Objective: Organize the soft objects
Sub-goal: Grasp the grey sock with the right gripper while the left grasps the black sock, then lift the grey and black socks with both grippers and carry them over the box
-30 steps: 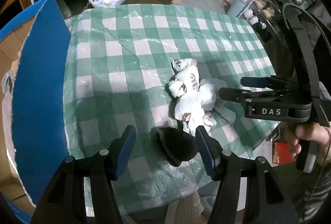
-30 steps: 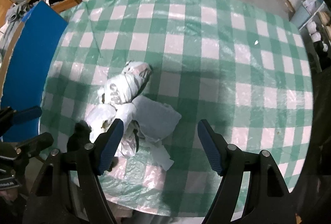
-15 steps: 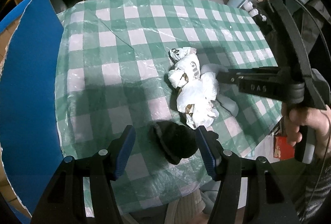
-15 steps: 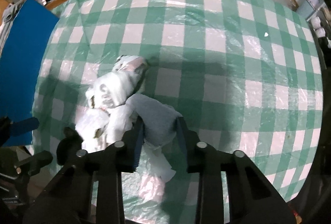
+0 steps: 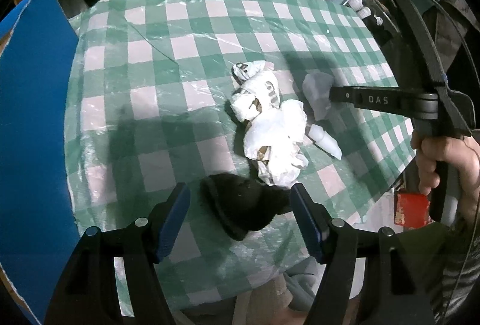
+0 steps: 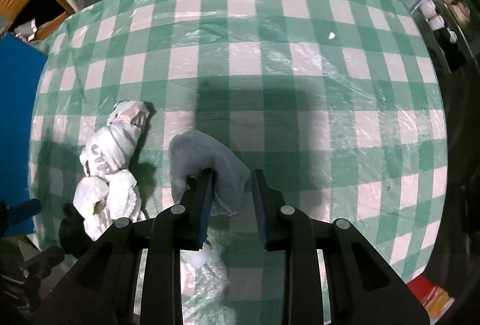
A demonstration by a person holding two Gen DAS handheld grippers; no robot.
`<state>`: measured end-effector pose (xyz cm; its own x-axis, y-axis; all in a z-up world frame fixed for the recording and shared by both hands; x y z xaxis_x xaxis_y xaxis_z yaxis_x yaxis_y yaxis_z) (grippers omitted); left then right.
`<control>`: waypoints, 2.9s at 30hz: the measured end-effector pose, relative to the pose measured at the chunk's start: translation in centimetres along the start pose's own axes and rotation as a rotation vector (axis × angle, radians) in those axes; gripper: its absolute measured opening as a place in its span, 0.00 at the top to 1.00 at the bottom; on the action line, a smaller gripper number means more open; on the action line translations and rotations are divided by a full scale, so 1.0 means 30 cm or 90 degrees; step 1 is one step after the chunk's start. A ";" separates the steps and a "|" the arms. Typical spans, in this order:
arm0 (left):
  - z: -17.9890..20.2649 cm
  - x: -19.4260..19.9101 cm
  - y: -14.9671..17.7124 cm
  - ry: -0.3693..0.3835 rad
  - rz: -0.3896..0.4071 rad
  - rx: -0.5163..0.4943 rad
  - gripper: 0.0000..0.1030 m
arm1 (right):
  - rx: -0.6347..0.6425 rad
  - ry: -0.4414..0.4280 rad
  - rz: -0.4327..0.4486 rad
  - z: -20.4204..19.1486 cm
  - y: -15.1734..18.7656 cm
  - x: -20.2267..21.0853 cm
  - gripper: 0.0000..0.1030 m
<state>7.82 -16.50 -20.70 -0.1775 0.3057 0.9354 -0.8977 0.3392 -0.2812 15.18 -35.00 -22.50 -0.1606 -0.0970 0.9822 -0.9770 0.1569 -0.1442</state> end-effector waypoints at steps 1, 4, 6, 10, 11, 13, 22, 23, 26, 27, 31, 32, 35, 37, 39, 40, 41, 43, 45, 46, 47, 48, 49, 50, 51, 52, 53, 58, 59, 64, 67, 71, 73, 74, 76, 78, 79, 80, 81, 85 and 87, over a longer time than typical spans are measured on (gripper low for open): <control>0.002 -0.002 0.000 0.004 0.000 0.002 0.32 | -0.002 -0.001 0.001 0.006 0.000 0.003 0.76; 0.013 -0.011 -0.002 0.013 -0.003 0.008 0.30 | 0.009 -0.002 0.006 0.027 -0.008 0.011 0.63; 0.022 -0.018 -0.002 0.020 -0.004 0.012 0.30 | 0.001 -0.009 0.008 0.054 -0.006 0.025 0.50; 0.042 -0.030 -0.002 0.033 -0.008 0.024 0.28 | 0.003 -0.010 0.015 0.067 -0.010 0.047 0.47; 0.048 -0.036 -0.002 0.037 -0.008 0.026 0.27 | 0.004 -0.013 0.015 0.068 -0.012 0.052 0.46; 0.061 -0.050 -0.003 0.037 -0.012 0.026 0.27 | 0.008 -0.019 0.016 0.059 -0.014 0.062 0.45; 0.089 -0.110 -0.008 -0.010 -0.032 -0.012 0.26 | 0.031 -0.033 0.009 0.053 0.012 0.080 0.42; 0.089 -0.117 -0.009 -0.017 -0.035 -0.020 0.26 | 0.032 -0.033 0.008 0.044 0.026 0.072 0.42; 0.083 -0.130 -0.005 -0.030 -0.040 -0.034 0.26 | 0.034 -0.031 0.003 0.031 0.034 0.061 0.42; 0.081 -0.131 -0.001 -0.033 -0.041 -0.038 0.26 | 0.034 -0.032 0.001 0.033 0.037 0.060 0.42; 0.067 -0.160 0.010 -0.062 -0.057 -0.057 0.27 | 0.037 -0.030 -0.004 0.027 0.047 0.052 0.41; 0.061 -0.166 0.013 -0.065 -0.056 -0.060 0.28 | 0.038 -0.030 -0.004 0.025 0.047 0.051 0.39; 0.048 -0.170 0.007 -0.070 -0.046 -0.063 0.31 | 0.040 -0.030 -0.002 0.010 0.043 0.044 0.35; 0.038 -0.171 -0.002 -0.073 -0.043 -0.062 0.36 | 0.044 -0.031 -0.002 0.002 0.041 0.041 0.35; 0.026 -0.170 -0.011 -0.074 -0.037 -0.058 0.39 | 0.046 -0.031 -0.001 -0.016 0.038 0.031 0.35; 0.018 -0.170 -0.016 -0.072 -0.034 -0.056 0.41 | 0.048 -0.032 -0.001 -0.020 0.037 0.028 0.35; 0.009 -0.168 -0.022 -0.070 -0.031 -0.053 0.42 | 0.050 -0.032 -0.002 -0.024 0.035 0.024 0.35; -0.011 -0.166 -0.033 -0.065 -0.024 -0.047 0.44 | 0.053 -0.032 -0.003 -0.034 0.033 0.015 0.35; -0.021 -0.165 -0.044 -0.061 -0.018 -0.045 0.45 | 0.057 -0.032 -0.004 -0.044 0.031 0.006 0.35; -0.027 -0.165 -0.049 -0.060 -0.015 -0.044 0.46 | 0.059 -0.032 -0.004 -0.050 0.029 0.000 0.35; -0.034 -0.163 -0.054 -0.060 -0.011 -0.044 0.46 | 0.060 -0.032 -0.005 -0.053 0.029 -0.003 0.35; -0.038 -0.161 -0.056 -0.058 -0.008 -0.043 0.46 | 0.062 -0.031 -0.005 -0.059 0.027 -0.009 0.35; -0.041 -0.164 -0.061 -0.056 -0.004 -0.042 0.47 | 0.064 -0.029 -0.006 -0.064 0.026 -0.016 0.35; -0.056 -0.159 -0.066 -0.054 -0.001 -0.041 0.47 | 0.065 -0.028 -0.007 -0.068 0.026 -0.021 0.35; -0.061 -0.159 -0.072 -0.054 0.002 -0.039 0.47 | 0.067 -0.026 -0.008 -0.072 0.024 -0.028 0.35; -0.064 -0.158 -0.074 -0.052 0.004 -0.038 0.48 | 0.069 -0.024 -0.008 -0.075 0.023 -0.033 0.35; -0.068 -0.157 -0.076 -0.051 0.005 -0.036 0.48 | 0.070 -0.021 -0.009 -0.078 0.022 -0.039 0.35; -0.078 -0.142 -0.065 -0.038 0.010 -0.031 0.51 | 0.088 -0.004 -0.005 -0.105 0.020 -0.069 0.35; -0.077 -0.140 -0.064 -0.035 0.010 -0.030 0.51 | 0.093 -0.001 -0.006 -0.111 0.020 -0.077 0.35; -0.084 -0.120 -0.053 -0.025 0.014 -0.013 0.52 | 0.101 0.011 -0.015 -0.119 0.025 -0.098 0.56; -0.094 -0.094 -0.045 -0.023 0.022 -0.001 0.52 | 0.096 -0.003 -0.012 -0.120 0.015 -0.086 0.66; -0.101 -0.053 -0.051 -0.032 0.041 -0.001 0.52 | 0.093 -0.012 0.001 -0.125 0.011 -0.049 0.71; -0.104 -0.037 -0.057 -0.034 0.051 0.001 0.52 | 0.093 -0.015 0.005 -0.130 0.012 -0.031 0.71; -0.108 -0.029 -0.059 -0.034 0.055 0.004 0.52 | 0.093 -0.015 0.007 -0.133 0.013 -0.023 0.71; -0.111 -0.019 -0.062 -0.035 0.059 0.007 0.52 | 0.095 -0.018 0.011 -0.143 0.014 -0.002 0.71; -0.114 -0.007 -0.062 -0.032 0.064 0.012 0.52 | 0.099 -0.023 0.017 -0.150 0.023 0.023 0.71; -0.116 0.004 -0.062 -0.029 0.068 0.017 0.52 | 0.101 -0.025 0.020 -0.156 0.025 0.035 0.71; -0.118 0.013 -0.062 -0.028 0.071 0.019 0.52 | 0.104 -0.027 0.025 -0.164 0.027 0.050 0.71; -0.117 0.021 -0.065 -0.029 0.074 0.020 0.52 | 0.108 -0.029 0.029 -0.172 0.029 0.064 0.71; -0.123 0.066 -0.070 -0.038 0.088 0.024 0.52 | 0.117 -0.041 0.042 -0.208 0.041 0.109 0.71; -0.129 0.087 -0.071 -0.041 0.095 0.029 0.52 | 0.124 -0.048 0.047 -0.220 0.034 0.138 0.71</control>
<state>10.82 -12.99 -18.48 -0.3348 0.2921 0.8959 -0.8763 0.2531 -0.4099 14.43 -28.75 -17.79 -0.2355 -0.1661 0.9576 -0.9697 -0.0258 -0.2429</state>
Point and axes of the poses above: each gripper's, at about its wrist camera, not at the fingertips, and x roughly against the way its jaws point, z to its right, y to its underside, the point moved 7 cm from there along -x, roughly the way its jaws point, and after that the axes turned 13 degrees about -x, right-handed, at the moved point
